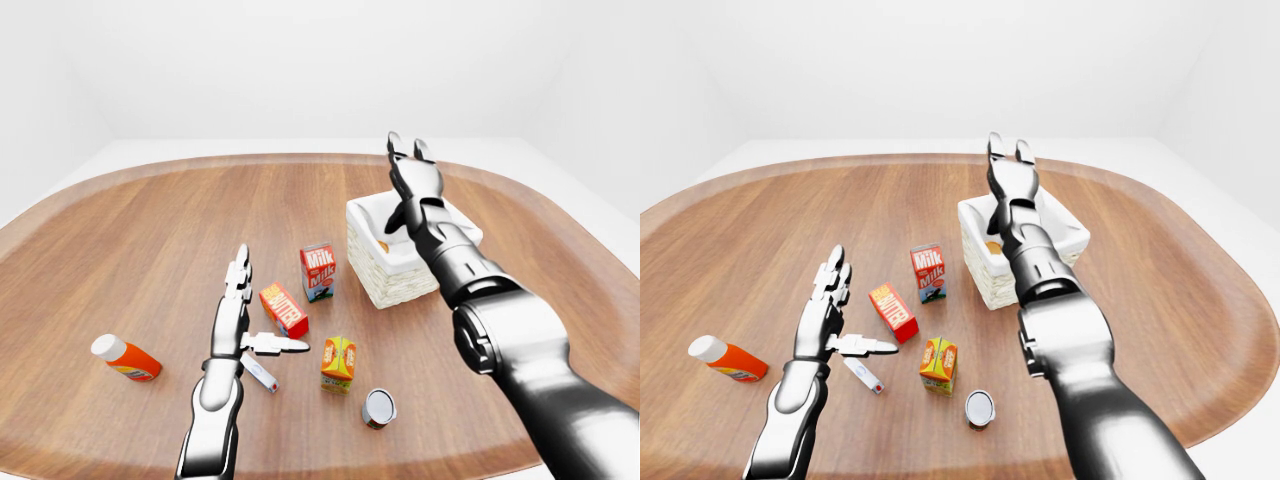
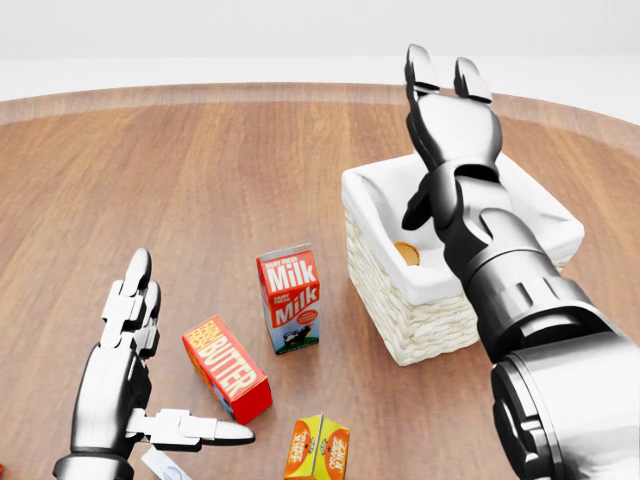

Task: Pick up the alphabet soup and the tomato sauce, and put them in the basket.

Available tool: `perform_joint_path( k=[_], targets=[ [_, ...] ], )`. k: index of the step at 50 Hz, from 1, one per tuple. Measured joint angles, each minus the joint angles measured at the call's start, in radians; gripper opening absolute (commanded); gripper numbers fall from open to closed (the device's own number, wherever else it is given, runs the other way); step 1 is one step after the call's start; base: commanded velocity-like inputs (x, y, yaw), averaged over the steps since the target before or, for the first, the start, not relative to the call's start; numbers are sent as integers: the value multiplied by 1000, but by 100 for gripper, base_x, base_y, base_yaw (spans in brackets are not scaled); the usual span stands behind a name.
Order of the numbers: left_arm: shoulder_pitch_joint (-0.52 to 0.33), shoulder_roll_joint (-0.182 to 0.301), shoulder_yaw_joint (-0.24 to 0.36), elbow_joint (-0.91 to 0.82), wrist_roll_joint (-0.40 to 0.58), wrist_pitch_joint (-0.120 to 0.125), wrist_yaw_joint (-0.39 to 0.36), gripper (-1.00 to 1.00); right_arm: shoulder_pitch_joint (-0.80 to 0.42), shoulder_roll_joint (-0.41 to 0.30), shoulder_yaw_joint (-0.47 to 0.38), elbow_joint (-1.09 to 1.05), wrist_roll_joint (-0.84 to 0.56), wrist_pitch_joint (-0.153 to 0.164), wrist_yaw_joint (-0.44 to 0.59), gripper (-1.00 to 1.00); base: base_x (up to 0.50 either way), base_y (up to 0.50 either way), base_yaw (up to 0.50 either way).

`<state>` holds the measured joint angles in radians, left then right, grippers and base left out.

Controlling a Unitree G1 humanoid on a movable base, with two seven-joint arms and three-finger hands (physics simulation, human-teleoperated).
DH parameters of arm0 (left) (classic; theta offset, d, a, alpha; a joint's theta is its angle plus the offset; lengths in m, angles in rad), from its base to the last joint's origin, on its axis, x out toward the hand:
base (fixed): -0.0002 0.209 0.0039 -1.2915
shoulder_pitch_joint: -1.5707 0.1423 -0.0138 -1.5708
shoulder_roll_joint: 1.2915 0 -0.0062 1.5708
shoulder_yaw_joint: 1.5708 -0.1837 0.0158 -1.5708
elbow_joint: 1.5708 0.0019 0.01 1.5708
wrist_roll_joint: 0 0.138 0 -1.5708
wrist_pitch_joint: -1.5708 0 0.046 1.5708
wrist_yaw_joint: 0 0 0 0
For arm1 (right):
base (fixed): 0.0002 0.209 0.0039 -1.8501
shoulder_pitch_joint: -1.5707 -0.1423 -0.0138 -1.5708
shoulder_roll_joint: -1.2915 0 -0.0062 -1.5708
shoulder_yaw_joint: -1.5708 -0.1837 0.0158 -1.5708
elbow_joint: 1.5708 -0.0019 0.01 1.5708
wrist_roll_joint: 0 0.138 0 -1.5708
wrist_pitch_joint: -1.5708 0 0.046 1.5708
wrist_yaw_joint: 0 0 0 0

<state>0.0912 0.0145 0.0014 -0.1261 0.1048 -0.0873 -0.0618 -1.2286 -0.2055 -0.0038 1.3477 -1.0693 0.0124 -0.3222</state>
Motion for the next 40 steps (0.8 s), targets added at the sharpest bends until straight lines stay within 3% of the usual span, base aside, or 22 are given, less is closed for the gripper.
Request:
perform_joint_path(
  k=[18, 40],
  targets=[
    [0, 0, 0, 0, 0, 0, 0, 100, -9, 1, -18, -16, 188, -100, -18, 100, 0, 0, 0],
    [0, 0, 0, 0, 0, 0, 0, 100, -16, -7, -38, -48, 375, -100, -4, 100, 0, 0, 0]
  ],
)
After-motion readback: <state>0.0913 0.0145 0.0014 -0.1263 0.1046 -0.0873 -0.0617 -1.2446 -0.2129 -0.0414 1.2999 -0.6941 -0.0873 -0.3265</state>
